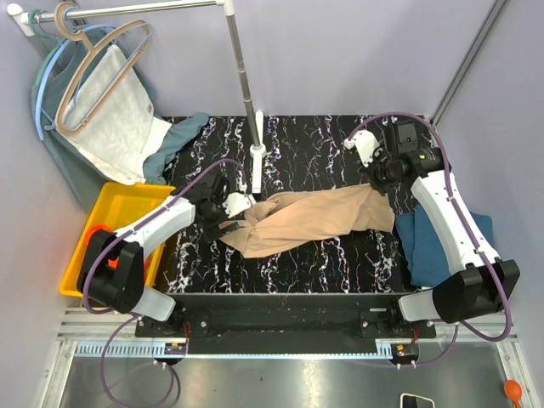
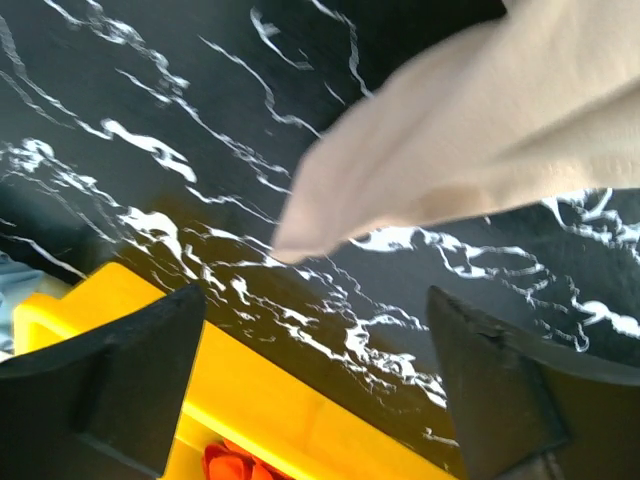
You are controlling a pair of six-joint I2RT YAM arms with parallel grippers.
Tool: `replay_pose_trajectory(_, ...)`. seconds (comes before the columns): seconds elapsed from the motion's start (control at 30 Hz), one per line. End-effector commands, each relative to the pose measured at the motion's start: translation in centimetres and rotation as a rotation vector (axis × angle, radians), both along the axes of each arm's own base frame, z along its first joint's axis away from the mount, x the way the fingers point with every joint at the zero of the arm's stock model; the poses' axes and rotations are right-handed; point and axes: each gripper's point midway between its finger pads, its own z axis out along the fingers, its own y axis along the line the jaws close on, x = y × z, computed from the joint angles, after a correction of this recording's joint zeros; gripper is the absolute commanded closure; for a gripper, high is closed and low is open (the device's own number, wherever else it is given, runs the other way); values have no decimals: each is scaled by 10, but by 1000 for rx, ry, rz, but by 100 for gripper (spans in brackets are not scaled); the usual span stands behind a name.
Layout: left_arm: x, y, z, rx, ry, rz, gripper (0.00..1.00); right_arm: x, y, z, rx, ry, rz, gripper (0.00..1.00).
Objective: Fold and stack the t-shirts
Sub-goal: Flatten the tshirt out
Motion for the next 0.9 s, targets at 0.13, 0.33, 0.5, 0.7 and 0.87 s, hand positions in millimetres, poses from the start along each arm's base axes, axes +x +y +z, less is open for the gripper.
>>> replay_pose_trajectory(0.13, 13, -14, 30, -98, -137, -50, 1, 5, -1, -4, 6, -40, -6, 100)
replay_pose_trajectory(0.33, -20, -24, 30, -192, -84, -117, 1, 5, 0, -7, 11, -40, -6, 100)
replay_pose_trajectory(0.5, -53, -39, 24, -256, -25, -162, 1, 7, 1, -8, 18, -39, -9, 100)
replay_pose_trajectory(0.7, -68, -52, 3, -270, 20, -187, 5, 7, 3, -11, 29, -28, -13, 100)
replay_pose_trajectory(0.87, -61, -56, -16, -253, 20, -182, 5, 3, 2, -11, 27, -30, -15, 100)
